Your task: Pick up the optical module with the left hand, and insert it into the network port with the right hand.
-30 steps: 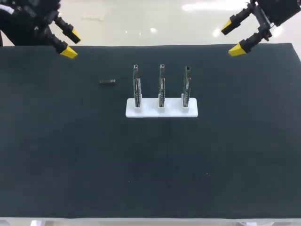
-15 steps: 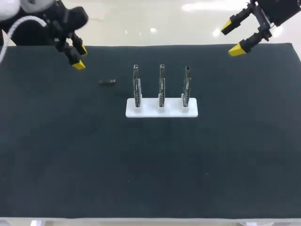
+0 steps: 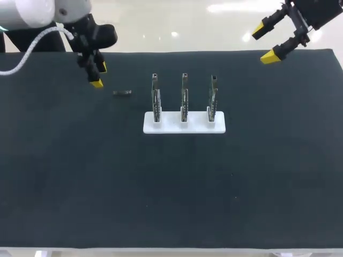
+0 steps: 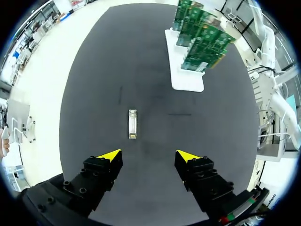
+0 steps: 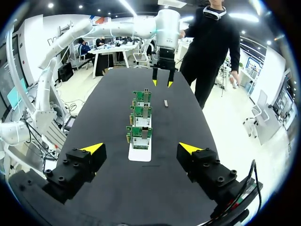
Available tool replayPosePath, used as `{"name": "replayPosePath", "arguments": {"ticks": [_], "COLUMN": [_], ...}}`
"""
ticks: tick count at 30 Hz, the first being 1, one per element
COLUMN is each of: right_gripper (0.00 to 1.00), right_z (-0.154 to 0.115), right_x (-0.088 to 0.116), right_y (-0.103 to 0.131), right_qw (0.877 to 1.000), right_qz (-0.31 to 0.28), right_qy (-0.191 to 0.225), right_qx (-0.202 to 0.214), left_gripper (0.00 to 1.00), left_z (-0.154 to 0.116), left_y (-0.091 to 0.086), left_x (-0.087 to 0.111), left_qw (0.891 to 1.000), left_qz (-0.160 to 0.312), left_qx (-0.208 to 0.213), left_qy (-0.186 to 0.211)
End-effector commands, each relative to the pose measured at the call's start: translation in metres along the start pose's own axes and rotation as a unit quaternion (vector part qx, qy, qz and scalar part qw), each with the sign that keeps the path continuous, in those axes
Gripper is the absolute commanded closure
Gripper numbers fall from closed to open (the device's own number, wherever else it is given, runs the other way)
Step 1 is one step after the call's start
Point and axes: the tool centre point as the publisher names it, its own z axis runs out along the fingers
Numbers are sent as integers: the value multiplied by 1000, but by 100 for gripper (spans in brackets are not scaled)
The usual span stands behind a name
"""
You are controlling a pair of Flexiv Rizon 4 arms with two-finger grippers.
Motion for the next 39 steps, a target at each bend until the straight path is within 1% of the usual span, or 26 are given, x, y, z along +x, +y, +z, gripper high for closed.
{"name": "replayPosePath", "arguments": {"ticks": [1,4,8,13,22,24,25,27,35,37,39], "right_gripper": [0,0,0,0,0,0,0,0,0,0,0], "right_z": [0,0,0,0,0,0,0,0,0,0,0], "right_x": [0,0,0,0,0,0,0,0,0,0,0], "right_y": [1,1,1,1,1,1,1,1,1,1,1], "right_qw": [1000,1000,1000,1000,1000,1000,1000,1000,1000,1000,1000], "right_qz": [0,0,0,0,0,0,0,0,0,0,0], "right_qy": [-1,-1,-1,-1,-1,-1,-1,-1,-1,-1,-1], "right_qx": [1,1,1,1,1,1,1,1,1,1,1], "left_gripper": [0,0,0,0,0,0,0,0,0,0,0], "left_z": [8,15,25,38,52,54,55,56,63,63,58], "left_y": [15,16,17,17,18,19,19,19,21,21,20], "left_x": [1,1,-2,-8,-11,-12,-12,-12,-14,-16,-19], "left_qw": [999,998,997,998,998,998,999,999,999,999,999], "left_qz": [-5,-7,-8,-9,-15,-18,-11,-18,-18,-16,-18], "left_qx": [53,66,70,67,51,49,43,43,38,35,37], "left_qy": [4,7,10,12,20,22,21,22,24,21,15]}}
